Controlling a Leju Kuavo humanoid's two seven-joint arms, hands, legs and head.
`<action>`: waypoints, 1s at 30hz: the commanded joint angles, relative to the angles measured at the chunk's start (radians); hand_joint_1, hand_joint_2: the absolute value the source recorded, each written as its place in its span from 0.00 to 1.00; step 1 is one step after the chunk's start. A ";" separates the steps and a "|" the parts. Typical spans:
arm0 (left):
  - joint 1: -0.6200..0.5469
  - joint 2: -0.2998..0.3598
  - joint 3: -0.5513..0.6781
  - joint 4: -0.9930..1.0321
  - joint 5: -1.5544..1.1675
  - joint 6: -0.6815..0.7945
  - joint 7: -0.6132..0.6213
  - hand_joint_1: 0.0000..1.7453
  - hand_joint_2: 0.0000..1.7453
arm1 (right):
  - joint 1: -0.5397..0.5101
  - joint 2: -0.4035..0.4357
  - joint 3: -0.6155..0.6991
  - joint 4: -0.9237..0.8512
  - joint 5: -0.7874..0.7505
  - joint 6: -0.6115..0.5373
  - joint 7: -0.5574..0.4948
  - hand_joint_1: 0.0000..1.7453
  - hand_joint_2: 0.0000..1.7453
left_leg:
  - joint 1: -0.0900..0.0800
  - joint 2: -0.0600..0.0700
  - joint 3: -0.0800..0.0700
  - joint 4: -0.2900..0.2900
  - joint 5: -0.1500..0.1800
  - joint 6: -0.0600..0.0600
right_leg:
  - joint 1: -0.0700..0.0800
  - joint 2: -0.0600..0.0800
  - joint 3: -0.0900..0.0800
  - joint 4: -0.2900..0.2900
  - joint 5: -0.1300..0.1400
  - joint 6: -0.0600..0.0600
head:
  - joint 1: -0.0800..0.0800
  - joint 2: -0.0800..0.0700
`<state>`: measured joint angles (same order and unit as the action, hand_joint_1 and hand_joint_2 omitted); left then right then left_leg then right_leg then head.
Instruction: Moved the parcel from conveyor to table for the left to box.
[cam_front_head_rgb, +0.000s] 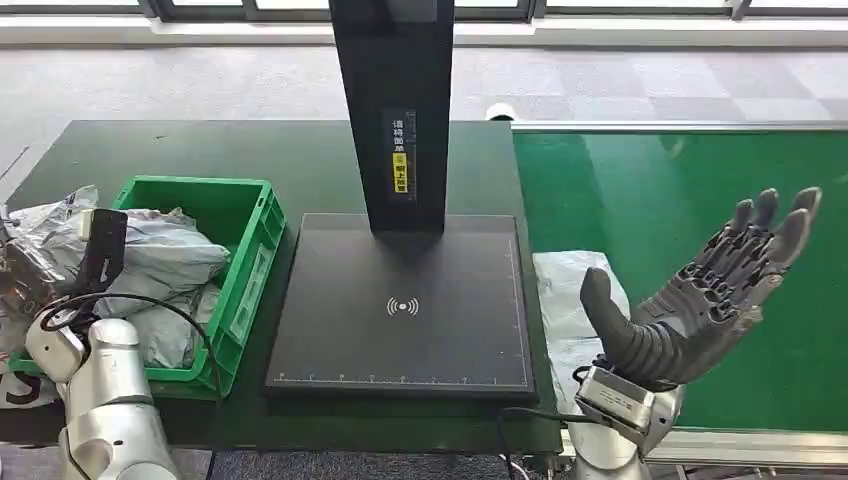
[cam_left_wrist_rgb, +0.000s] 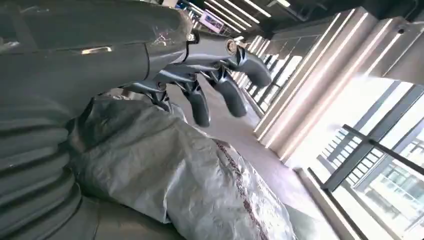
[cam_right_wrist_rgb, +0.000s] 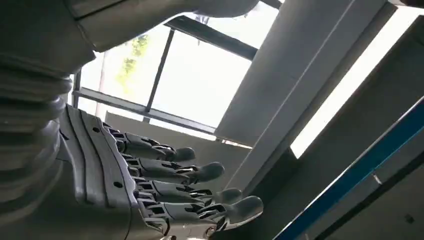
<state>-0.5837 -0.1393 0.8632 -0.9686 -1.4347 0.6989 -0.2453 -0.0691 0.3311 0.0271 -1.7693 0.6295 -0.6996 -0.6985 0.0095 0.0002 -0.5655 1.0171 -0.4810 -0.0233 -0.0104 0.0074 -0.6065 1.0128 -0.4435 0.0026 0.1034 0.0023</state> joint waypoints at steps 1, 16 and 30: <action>-0.061 0.022 0.156 0.100 0.006 -0.001 -0.007 0.00 1.00 | -0.012 0.018 -0.040 0.065 -0.002 0.001 0.000 0.00 1.00 | 0.000 0.000 0.001 -0.001 0.000 0.000 | 0.000 0.000 0.001 -0.001 0.000 0.000 | 0.000 0.000; -0.095 -0.003 0.350 0.066 0.119 -0.001 -0.218 0.00 0.00 | -0.018 0.018 -0.042 0.093 0.012 0.001 0.000 0.00 1.00 | 0.000 0.001 0.002 -0.001 0.000 0.000 | 0.001 0.000 0.002 -0.001 0.000 0.000 | 0.000 0.000; 0.237 -0.100 -0.376 -0.293 1.132 -0.286 -0.453 0.00 0.00 | -0.049 0.018 -0.116 0.144 0.020 0.001 0.000 0.00 1.00 | 0.000 -0.006 -0.002 0.001 0.000 0.001 | 0.001 -0.006 0.001 -0.001 0.000 0.000 | 0.000 0.000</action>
<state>-0.4847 -0.2068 0.8432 -1.0473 -0.3286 0.3960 -0.7015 -0.0755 0.3311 0.0053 -1.7059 0.6546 -0.6996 -0.6985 0.0088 -0.0052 -0.5671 1.0179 -0.4810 -0.0231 -0.0100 0.0030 -0.6063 1.0124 -0.4438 0.0028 0.1034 0.0023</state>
